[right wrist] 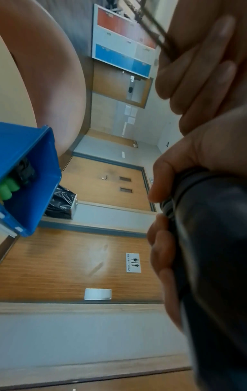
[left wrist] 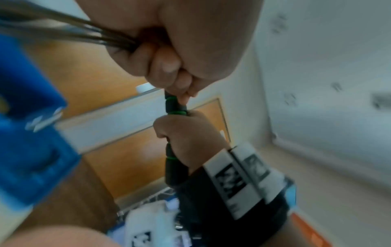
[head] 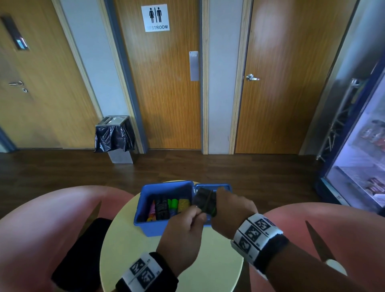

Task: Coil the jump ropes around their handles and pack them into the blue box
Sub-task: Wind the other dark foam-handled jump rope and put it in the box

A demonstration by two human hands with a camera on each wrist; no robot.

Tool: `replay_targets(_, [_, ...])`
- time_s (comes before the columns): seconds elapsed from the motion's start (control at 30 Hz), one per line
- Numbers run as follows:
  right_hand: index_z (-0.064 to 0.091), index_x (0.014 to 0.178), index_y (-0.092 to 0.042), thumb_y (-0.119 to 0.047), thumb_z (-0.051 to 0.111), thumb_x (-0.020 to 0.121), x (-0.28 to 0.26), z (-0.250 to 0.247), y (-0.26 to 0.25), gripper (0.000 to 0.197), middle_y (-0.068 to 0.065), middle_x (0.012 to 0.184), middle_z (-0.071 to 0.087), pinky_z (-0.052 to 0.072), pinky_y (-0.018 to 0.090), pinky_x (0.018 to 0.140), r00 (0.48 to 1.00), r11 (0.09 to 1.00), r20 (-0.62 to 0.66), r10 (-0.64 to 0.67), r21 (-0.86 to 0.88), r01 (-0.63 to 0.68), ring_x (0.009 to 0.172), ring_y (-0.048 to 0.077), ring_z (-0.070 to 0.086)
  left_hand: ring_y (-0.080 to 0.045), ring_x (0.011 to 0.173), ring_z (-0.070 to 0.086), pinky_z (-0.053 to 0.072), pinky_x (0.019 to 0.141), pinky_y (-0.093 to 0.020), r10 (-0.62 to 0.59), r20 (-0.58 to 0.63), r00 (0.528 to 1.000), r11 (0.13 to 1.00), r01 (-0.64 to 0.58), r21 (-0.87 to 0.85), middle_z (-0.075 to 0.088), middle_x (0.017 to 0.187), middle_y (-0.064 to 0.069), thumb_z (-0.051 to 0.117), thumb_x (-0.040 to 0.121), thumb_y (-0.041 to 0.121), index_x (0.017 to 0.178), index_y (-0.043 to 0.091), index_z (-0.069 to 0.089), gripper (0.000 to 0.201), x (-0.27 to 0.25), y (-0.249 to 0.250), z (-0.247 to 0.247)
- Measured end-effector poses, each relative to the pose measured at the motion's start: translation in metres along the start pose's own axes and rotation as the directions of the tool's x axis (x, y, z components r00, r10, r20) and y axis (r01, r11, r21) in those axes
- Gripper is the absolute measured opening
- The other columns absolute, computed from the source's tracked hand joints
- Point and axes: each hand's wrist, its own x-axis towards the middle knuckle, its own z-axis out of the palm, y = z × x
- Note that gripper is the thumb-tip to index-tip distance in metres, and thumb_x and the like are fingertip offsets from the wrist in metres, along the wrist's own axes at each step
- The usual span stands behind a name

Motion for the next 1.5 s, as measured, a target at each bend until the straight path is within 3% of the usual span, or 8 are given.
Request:
replay_targets(0.1, [0.041,0.108,-0.019,-0.031,0.059,0.084,-0.005,-0.012,0.0,0.032,-0.002,0.096,0.061,0.053,0.034,0.072,0.995,0.999,-0.086,-0.053,-0.014,0.052,0.085,0.021,0.065,-0.015,0.043,0.022,0.021,0.043,-0.022,-0.236,0.115,0.965,0.817,0.261,-0.514,0.03,0.05,-0.003,0.051,0.099,0.016,0.075,0.004,0.056,0.027,0.0,0.008,0.0])
replay_targets(0.43, [0.043,0.104,-0.021,-0.034,0.061,0.081,-0.007,-0.017,-0.003,0.033,-0.003,0.092,0.06,0.056,0.037,0.072,0.995,0.996,-0.089,-0.053,0.067,0.059,0.079,0.021,0.063,-0.024,0.046,0.048,0.038,0.05,-0.029,-0.187,0.094,0.978,0.802,0.207,-0.56,0.051,0.052,-0.013,0.046,0.101,0.011,0.061,0.013,0.061,0.043,0.001,0.006,-0.004])
replay_targets(0.6, [0.043,0.11,-0.019,-0.032,0.061,0.084,-0.002,-0.017,-0.003,0.034,-0.001,0.099,0.06,0.054,0.039,0.078,0.992,0.996,-0.095,-0.083,-0.039,0.079,0.087,0.022,0.063,-0.008,0.049,0.036,0.029,0.05,-0.025,0.052,-0.079,0.996,0.998,-0.054,-0.023,0.04,0.053,0.004,0.054,0.098,0.027,0.067,0.013,0.046,0.035,-0.006,0.007,-0.011])
replay_targets(0.73, [0.039,0.115,-0.021,-0.033,0.06,0.085,-0.003,-0.017,-0.001,0.038,-0.001,0.099,0.06,0.055,0.038,0.076,0.983,0.993,-0.144,-0.114,-0.023,0.112,0.085,0.023,0.064,-0.014,0.053,0.046,0.028,0.047,-0.025,0.379,-0.075,0.922,0.819,-0.296,0.492,0.049,0.059,0.007,0.046,0.095,0.036,0.069,0.023,0.047,0.029,-0.006,0.007,-0.032])
replay_targets(0.9, [0.021,0.135,-0.04,-0.037,0.055,0.084,-0.011,-0.021,-0.002,0.062,-0.002,0.099,0.06,0.054,0.036,0.068,0.947,0.97,-0.237,-0.217,0.057,0.237,0.082,0.026,0.064,-0.015,0.056,0.049,0.03,0.049,-0.027,0.459,-0.127,0.879,0.777,-0.328,0.538,0.054,0.063,0.007,0.047,0.095,0.035,0.071,0.02,0.057,0.03,-0.005,0.004,-0.039])
replay_targets(1.1, [0.014,0.142,-0.034,-0.04,0.057,0.083,-0.011,-0.021,-0.003,0.073,0.0,0.116,0.058,0.053,0.038,0.074,0.931,0.96,-0.242,-0.275,-0.025,0.277,0.096,0.028,0.062,-0.015,0.053,0.062,0.052,0.056,-0.032,0.032,-0.084,0.996,0.993,-0.041,-0.113,0.057,0.059,-0.004,0.059,0.094,0.018,0.069,0.01,0.053,0.027,-0.004,0.008,-0.029])
replay_targets(1.2, [0.01,0.148,-0.03,-0.05,0.058,0.083,-0.01,-0.022,-0.003,0.083,0.0,0.122,0.056,0.052,0.038,0.078,0.911,0.95,-0.272,-0.311,-0.102,0.294,0.1,0.029,0.061,-0.025,0.056,0.063,0.055,0.058,-0.036,-0.217,0.124,0.968,0.806,0.25,-0.537,0.06,0.064,-0.015,0.055,0.097,0.009,0.079,-0.003,0.063,0.023,0.0,0.025,-0.026])
replay_targets(1.5, [0.041,0.128,-0.019,-0.047,0.062,0.079,-0.005,-0.025,-0.006,0.06,-0.002,0.1,0.063,0.049,0.036,0.065,0.934,0.965,-0.255,-0.252,-0.141,0.222,0.083,0.027,0.064,-0.013,0.041,0.018,0.017,0.044,-0.023,-0.163,0.131,0.978,0.733,0.209,-0.648,0.022,0.046,-0.003,0.052,0.085,0.04,0.058,0.016,0.061,0.038,0.007,0.036,-0.023])
